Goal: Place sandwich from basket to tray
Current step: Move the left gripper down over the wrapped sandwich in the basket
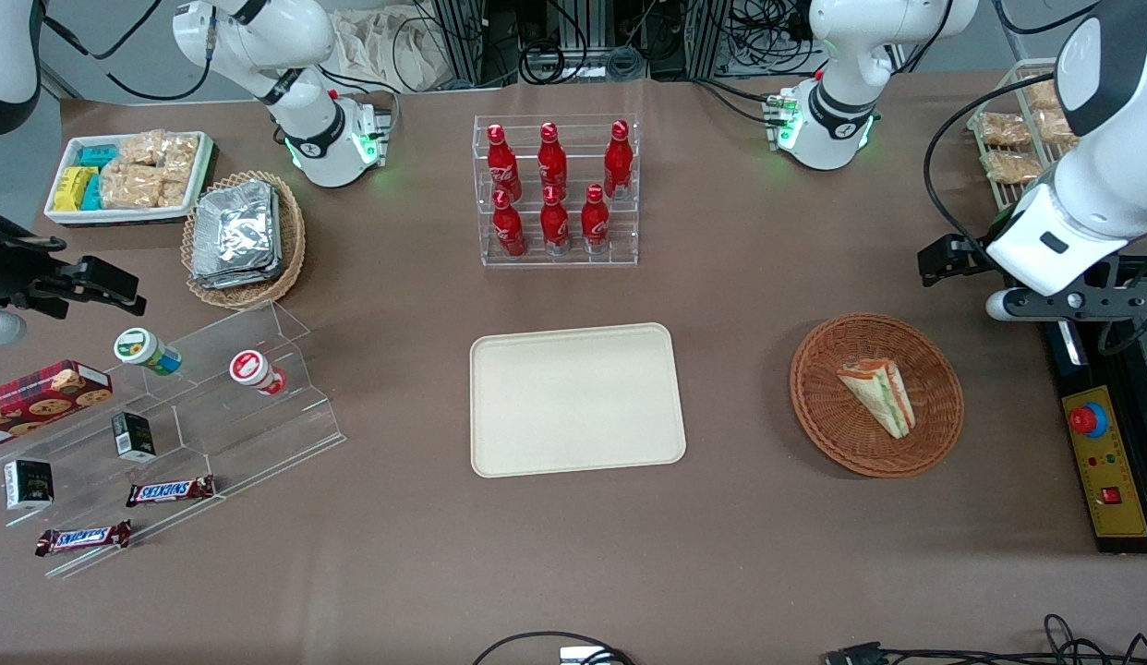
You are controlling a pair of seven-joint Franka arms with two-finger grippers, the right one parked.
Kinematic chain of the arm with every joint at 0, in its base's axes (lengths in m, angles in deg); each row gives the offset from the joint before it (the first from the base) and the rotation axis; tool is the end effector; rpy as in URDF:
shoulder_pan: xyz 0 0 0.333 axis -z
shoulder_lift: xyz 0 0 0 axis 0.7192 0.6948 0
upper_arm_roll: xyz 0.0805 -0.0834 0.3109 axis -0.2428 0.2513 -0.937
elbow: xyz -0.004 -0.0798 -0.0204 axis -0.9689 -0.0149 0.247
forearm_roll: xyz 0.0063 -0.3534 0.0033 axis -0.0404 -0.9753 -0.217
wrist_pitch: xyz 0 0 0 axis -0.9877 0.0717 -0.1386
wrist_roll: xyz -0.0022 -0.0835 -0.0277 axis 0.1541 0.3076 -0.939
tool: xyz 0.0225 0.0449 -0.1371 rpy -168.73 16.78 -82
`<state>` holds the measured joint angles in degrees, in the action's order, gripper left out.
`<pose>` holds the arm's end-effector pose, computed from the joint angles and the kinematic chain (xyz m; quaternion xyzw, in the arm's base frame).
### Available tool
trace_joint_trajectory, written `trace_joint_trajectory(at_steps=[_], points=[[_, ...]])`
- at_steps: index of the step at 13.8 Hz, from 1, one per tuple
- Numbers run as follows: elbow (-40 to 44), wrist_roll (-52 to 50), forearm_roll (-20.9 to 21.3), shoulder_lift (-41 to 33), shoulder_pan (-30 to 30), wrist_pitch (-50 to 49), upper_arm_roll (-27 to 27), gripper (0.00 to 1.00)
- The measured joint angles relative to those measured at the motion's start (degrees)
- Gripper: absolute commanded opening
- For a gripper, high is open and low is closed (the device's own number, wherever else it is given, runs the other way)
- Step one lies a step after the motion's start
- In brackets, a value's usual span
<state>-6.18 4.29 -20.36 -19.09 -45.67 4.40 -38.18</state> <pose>0.5065 -0.0564 0.5549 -0.9976 0.0204 0.0602 0.0265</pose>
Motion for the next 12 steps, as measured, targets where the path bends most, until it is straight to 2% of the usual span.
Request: trace_joint_trajectory(at_steps=[12], points=[[0.0, -0.1, 0.0, 0.3, -0.8, 0.1, -0.7, 1.00]])
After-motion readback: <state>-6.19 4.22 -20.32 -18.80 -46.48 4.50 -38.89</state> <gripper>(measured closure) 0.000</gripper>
